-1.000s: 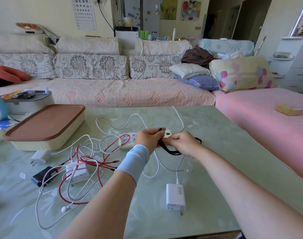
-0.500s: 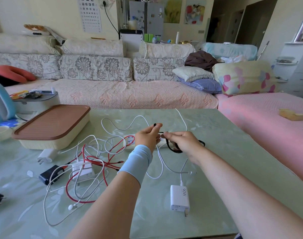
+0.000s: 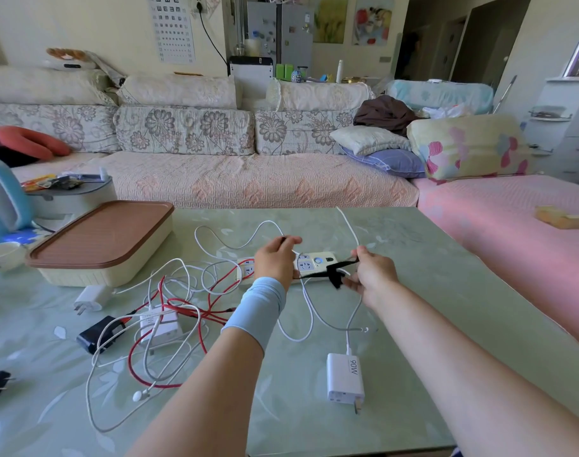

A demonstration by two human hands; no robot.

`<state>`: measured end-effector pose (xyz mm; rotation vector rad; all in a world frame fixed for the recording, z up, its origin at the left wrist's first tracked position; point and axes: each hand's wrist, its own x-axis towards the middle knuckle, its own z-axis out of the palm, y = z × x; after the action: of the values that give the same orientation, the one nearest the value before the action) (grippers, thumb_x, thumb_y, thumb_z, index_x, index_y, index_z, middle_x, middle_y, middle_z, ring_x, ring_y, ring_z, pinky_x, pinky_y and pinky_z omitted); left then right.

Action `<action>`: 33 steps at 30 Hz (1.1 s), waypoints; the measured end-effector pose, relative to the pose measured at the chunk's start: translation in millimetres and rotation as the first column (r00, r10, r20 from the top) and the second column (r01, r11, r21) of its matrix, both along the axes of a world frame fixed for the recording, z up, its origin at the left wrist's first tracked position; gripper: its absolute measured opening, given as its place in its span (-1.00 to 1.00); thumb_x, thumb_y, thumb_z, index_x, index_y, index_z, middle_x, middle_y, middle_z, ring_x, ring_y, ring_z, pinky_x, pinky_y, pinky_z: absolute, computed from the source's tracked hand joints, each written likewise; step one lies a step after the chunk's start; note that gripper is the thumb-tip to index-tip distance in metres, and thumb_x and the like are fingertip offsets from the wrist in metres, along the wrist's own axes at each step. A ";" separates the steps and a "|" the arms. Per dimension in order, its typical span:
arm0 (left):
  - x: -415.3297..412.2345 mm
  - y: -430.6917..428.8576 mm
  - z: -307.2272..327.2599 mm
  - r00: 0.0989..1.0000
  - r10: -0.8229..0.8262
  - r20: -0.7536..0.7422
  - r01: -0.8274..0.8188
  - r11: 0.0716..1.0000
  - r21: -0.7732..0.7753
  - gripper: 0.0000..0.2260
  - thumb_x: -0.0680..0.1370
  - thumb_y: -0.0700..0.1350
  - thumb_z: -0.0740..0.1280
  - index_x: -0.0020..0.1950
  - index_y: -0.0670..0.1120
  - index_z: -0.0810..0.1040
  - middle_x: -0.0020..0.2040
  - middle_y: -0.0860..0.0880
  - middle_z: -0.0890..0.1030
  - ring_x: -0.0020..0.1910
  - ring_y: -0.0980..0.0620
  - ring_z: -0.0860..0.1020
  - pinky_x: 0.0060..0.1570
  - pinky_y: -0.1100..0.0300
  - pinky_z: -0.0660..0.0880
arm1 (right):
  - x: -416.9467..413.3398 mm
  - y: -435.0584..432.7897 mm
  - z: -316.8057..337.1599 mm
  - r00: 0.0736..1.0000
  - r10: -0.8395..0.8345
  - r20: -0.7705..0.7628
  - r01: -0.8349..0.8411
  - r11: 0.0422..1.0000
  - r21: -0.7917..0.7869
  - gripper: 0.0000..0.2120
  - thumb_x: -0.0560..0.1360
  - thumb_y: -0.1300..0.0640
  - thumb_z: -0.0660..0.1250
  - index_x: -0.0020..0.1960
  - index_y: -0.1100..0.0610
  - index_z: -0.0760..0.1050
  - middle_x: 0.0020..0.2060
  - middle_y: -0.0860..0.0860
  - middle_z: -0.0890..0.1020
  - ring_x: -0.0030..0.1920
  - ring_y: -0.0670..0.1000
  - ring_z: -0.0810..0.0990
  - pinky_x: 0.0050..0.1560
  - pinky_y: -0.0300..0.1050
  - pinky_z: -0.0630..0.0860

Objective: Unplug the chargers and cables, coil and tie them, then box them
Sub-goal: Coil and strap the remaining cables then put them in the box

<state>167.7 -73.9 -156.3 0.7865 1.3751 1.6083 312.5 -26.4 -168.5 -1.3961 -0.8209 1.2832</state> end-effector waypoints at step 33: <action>8.5 -11.2 1.1 0.176 -0.527 -0.831 0.129 0.849 -0.512 -0.64 0.63 -0.27 0.08 0.36 -0.04 0.45 0.38 0.01 0.41 0.37 -0.03 0.37 0.27 0.16 0.33 | -12.0 -11.2 -6.9 0.819 0.365 0.443 -0.475 0.864 0.167 -0.87 0.41 0.25 0.25 -0.09 0.05 0.44 -0.31 -0.03 0.47 -0.27 0.01 0.42 -0.21 -0.16 0.37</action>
<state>176.3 -85.1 -155.1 1.9041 1.9989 0.3033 300.6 -37.6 -175.4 -1.3060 -1.6069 1.1600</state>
